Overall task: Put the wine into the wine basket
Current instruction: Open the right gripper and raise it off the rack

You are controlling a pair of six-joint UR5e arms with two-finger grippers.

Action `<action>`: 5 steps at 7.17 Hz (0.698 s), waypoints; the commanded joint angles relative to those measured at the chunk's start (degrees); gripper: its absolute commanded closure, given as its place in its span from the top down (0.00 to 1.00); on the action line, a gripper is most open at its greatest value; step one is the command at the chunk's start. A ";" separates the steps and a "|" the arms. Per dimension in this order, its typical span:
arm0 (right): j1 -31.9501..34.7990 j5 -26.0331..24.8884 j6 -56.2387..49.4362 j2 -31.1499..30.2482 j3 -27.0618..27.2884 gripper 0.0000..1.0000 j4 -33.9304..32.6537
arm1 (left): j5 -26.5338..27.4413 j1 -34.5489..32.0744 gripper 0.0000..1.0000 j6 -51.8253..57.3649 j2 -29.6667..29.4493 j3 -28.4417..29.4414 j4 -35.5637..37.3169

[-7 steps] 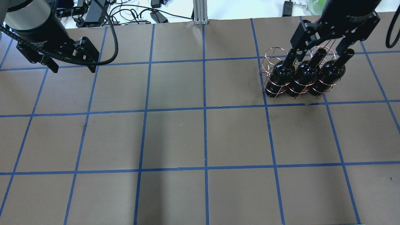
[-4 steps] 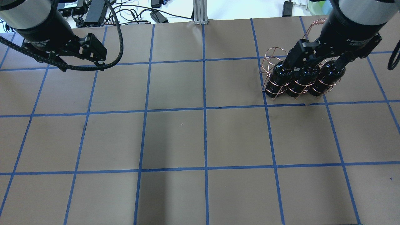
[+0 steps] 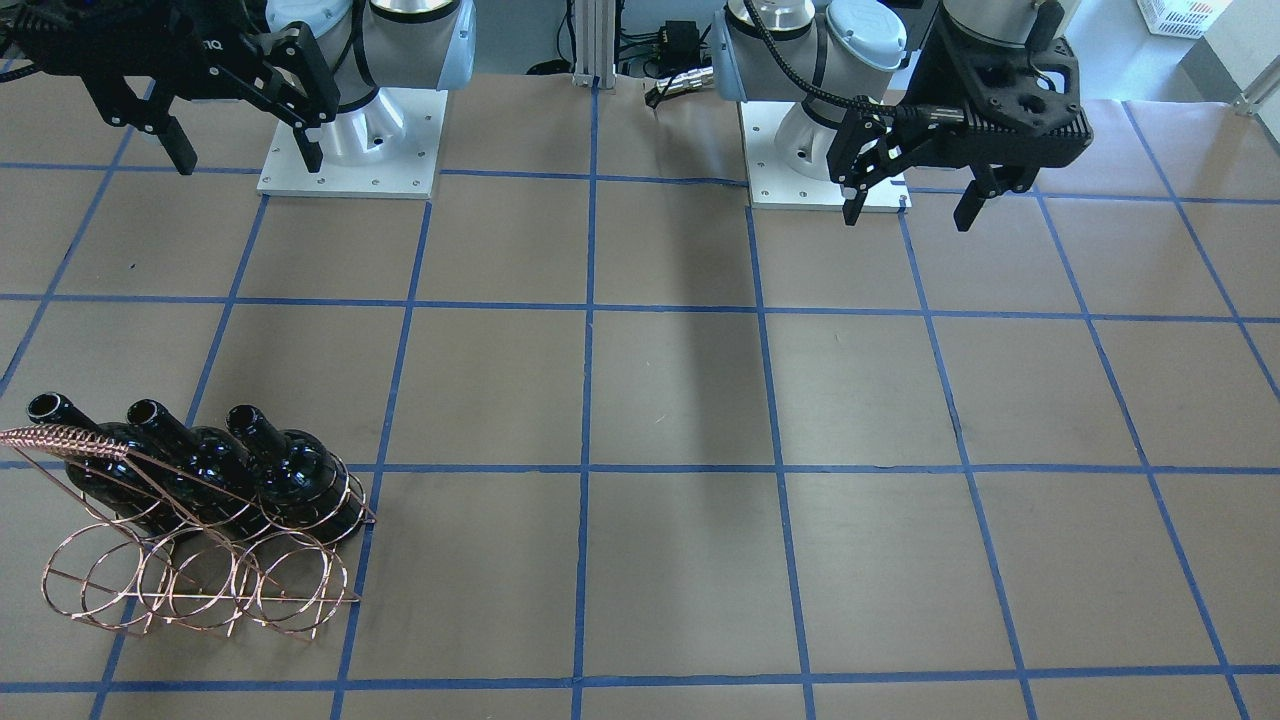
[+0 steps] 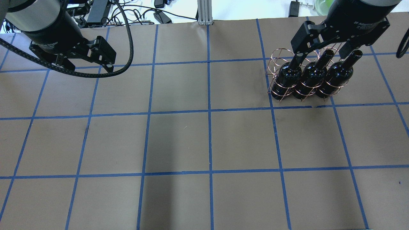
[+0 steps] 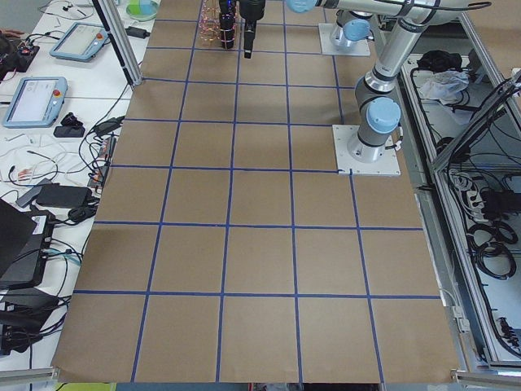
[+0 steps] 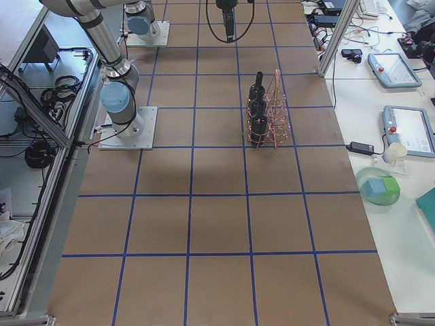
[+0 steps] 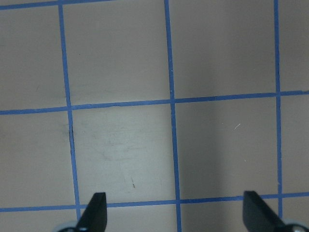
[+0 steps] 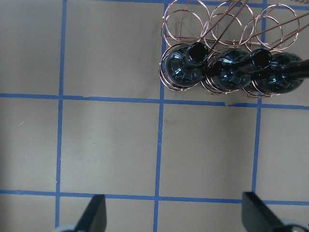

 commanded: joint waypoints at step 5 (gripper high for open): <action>0.19 -0.25 3.70 3.95 -3.53 1.00 2.05 | -0.15 -0.02 1.00 0.04 0.49 -0.22 0.17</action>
